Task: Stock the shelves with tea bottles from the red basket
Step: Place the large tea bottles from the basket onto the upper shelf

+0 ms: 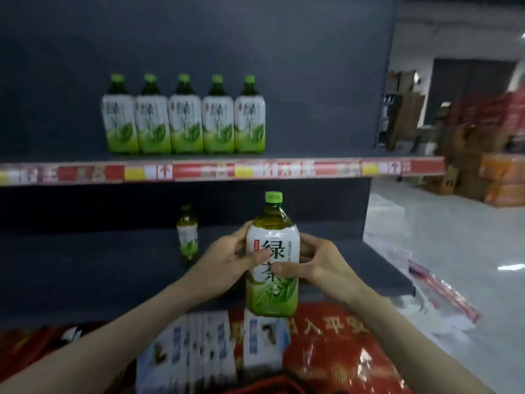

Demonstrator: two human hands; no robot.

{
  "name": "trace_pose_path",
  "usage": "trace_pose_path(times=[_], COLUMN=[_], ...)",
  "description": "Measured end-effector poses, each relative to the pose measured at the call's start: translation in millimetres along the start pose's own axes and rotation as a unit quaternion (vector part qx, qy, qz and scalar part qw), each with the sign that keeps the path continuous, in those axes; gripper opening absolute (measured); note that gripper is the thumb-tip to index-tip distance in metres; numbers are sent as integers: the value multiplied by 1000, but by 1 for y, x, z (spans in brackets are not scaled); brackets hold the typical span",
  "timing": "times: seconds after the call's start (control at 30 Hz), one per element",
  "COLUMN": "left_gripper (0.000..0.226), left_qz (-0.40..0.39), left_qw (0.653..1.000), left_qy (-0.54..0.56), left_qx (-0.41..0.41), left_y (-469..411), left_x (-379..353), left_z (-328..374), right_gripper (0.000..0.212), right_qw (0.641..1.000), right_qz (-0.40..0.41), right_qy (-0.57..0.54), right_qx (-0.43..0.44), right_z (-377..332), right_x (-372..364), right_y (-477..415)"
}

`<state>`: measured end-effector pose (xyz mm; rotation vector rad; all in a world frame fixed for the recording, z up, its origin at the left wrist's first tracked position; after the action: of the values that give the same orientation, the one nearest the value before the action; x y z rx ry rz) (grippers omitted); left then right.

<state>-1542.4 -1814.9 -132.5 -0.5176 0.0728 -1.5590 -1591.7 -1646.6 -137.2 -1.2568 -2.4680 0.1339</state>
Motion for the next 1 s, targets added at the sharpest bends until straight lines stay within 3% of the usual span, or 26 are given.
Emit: trace_pose_path(times=[0.23,0.47,0.7,1.0], left_gripper=[42,27,30,24], left_qz=[3,57,112,115], left_qw=[991,989,987,988], left_qy=[-63,-10,-16,-4], left_qx=[-117,-136,-116,-107], left_y=[-76,-153,-212,-248], left_x=[27,46,58,56], left_z=[122,180,185,141], right_gripper=[49,42,31,40], right_qw=[994,984,985,988], right_qz=[24,81,123,131], right_qy=[51,73,50,33], right_qx=[93,138,113,78], right_z=[-115,-183,-188,-148], right_x=[60,110,134,145], right_y=[-49,-109,-164,-204])
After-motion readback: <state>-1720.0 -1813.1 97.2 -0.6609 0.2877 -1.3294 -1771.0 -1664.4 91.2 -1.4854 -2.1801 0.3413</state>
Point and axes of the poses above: each hand's wrist, its own y-axis away from the middle knuckle, its own x-axis out of the back of the hand, z = x × y, the point moved 7 cm from there along -y, towards the middle knuckle, and after that the axes turned 6 degrees about y, right-handed, at the moved point
